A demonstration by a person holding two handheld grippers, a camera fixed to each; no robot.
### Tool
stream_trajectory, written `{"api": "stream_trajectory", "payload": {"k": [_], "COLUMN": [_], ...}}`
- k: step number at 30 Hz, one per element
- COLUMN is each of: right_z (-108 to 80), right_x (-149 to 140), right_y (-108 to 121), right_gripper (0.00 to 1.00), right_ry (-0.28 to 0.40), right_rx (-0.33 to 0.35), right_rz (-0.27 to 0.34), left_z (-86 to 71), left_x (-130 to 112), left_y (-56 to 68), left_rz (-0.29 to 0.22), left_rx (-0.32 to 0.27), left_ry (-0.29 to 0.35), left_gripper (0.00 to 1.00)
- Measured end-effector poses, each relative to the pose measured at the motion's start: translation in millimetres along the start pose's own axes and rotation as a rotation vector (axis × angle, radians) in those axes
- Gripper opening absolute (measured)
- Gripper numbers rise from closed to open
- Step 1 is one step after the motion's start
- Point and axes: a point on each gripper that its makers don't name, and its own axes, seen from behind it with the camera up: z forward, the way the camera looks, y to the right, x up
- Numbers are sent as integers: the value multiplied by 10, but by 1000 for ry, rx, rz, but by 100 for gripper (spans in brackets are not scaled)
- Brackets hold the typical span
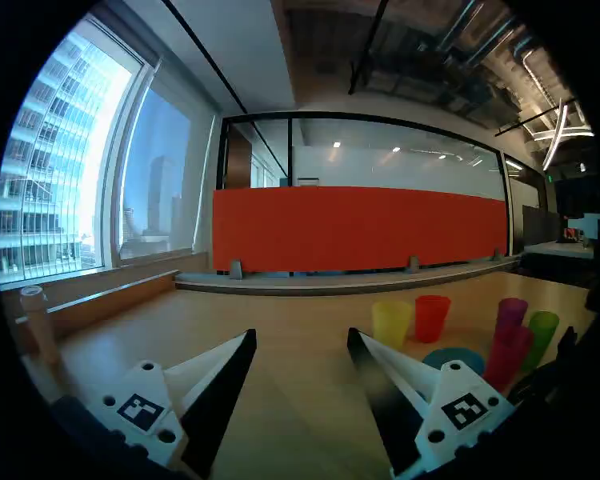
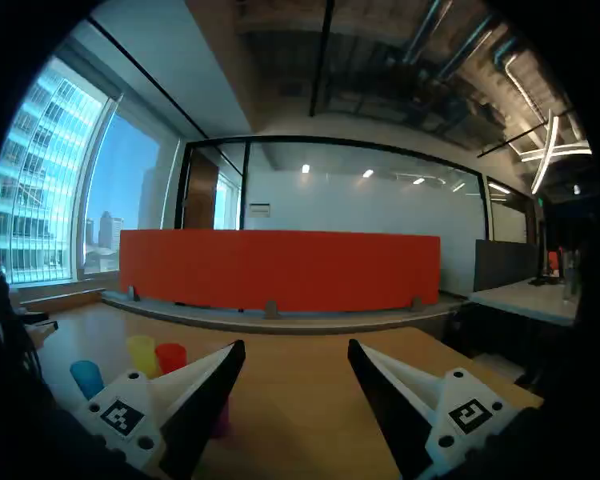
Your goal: Pour water
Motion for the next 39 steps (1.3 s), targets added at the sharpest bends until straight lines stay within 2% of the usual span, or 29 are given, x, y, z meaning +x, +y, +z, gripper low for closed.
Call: {"api": "stream_trajectory", "payload": {"k": [6,12,18,30,39], "right_z": [46,109,206,279,307], "right_x": [-13,39,12,-453,-707], "right_y": [-46,-93,-115,-120,25], "right_gripper": [99,99,100,100,99], "right_ry": [27,73,90,59,26], "right_rx": [16,38,45,44,8], "right_rz": [-28,-21,8,22,63], "left_z": [3,5,8,7,8], "left_x": [-4,-3,-1,-2,-3], "left_y": [-2,-8,-4,0,-1], "left_rz": [0,0,0,0,0], "left_rx": [0,0,0,0,0], "left_ry": [0,0,0,0,0], "left_gripper": [84,84,84,84,84]}}
